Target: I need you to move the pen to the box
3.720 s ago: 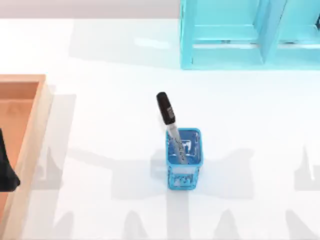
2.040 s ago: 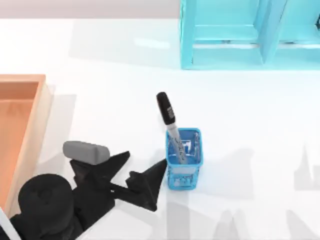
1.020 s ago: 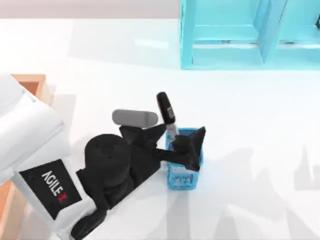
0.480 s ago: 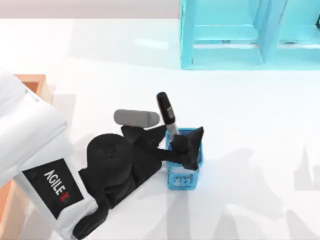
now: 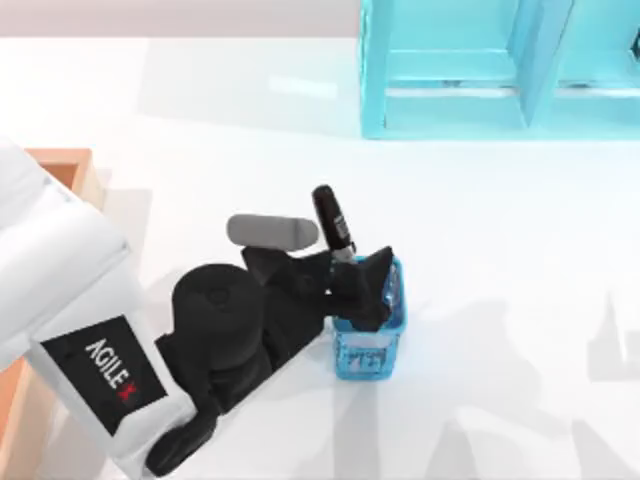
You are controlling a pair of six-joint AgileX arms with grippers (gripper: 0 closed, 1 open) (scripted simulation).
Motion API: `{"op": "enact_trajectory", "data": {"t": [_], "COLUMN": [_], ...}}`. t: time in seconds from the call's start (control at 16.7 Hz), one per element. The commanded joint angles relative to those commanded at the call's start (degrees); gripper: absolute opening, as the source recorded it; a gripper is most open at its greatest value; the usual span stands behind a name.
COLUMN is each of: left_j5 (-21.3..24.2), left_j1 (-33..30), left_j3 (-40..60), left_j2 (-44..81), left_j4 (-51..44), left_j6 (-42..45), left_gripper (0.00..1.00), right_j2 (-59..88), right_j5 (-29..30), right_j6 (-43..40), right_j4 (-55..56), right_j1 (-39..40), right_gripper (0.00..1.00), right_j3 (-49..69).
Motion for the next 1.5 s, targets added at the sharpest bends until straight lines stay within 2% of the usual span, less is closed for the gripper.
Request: {"op": "enact_trajectory", "data": {"t": [0.06,0.12,0.66,0.78,1.02,1.5], "left_j5": [0.0,0.0,-0.2,1.0,7.2,24.7], "left_j1": [0.0,0.0,0.7,2.0,8.6,26.8], "left_j3": [0.0,0.0,0.3,0.4,0.5,0.1], "left_j2": [0.0,0.0,-1.3,-3.2,-13.7,-44.7], "left_j4": [0.0,0.0,0.3,-1.7,-12.1,-45.2], "left_j6": [0.0,0.0,0.4,0.6,1.8,4.9], "left_gripper": [0.02,0.00,0.00,0.00,0.00,0.00], "right_j2": [0.0,0.0,0.0,0.0,0.0,0.0], "right_j5": [0.0,0.0,0.0,0.0,0.0,0.0], "right_j6": [0.0,0.0,0.0,0.0,0.0,0.0], "right_j4": [0.0,0.0,0.0,0.0,0.0,0.0], "right_j1": [0.0,0.0,0.0,0.0,0.0,0.0], "right_gripper": [1.00,1.00,1.00,1.00,1.00,1.00], "right_j3": [0.0,0.0,0.0,0.0,0.0,0.0]}}
